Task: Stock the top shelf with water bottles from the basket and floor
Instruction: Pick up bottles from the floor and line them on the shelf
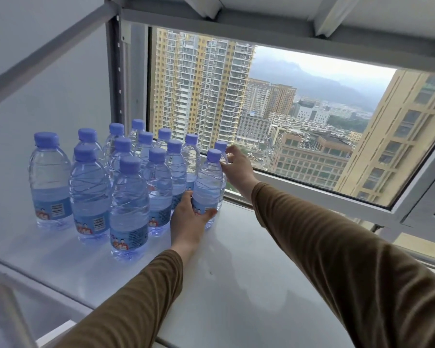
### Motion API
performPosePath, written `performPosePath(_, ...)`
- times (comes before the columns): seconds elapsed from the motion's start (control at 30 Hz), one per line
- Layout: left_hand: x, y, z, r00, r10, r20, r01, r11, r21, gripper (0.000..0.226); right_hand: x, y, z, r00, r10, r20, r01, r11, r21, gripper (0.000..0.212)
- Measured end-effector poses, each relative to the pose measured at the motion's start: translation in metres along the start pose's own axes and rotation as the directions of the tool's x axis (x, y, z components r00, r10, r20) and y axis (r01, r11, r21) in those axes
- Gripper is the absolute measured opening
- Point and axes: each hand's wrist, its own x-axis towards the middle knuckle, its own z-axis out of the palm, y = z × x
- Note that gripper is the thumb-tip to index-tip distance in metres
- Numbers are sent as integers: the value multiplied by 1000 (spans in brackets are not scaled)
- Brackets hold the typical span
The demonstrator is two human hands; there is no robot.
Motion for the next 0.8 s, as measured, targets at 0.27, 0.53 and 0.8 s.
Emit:
performPosePath(0.27, 0, 0, 2, 1000, -1, 4, 1, 1000, 6, 51, -2, 2, -3, 999, -9, 33, 9, 1000, 15, 44)
performPosePath(0.53, -5, 0, -5, 998, -30, 60, 26, 998, 64, 63, -8, 11, -5, 997, 30, 77, -39, 993, 109, 50)
performPosePath(0.8, -24, 9, -30, 977, 5, 214, -41, 986, 162, 66, -61, 14, -30, 994, 109, 22, -108, 994, -12, 52)
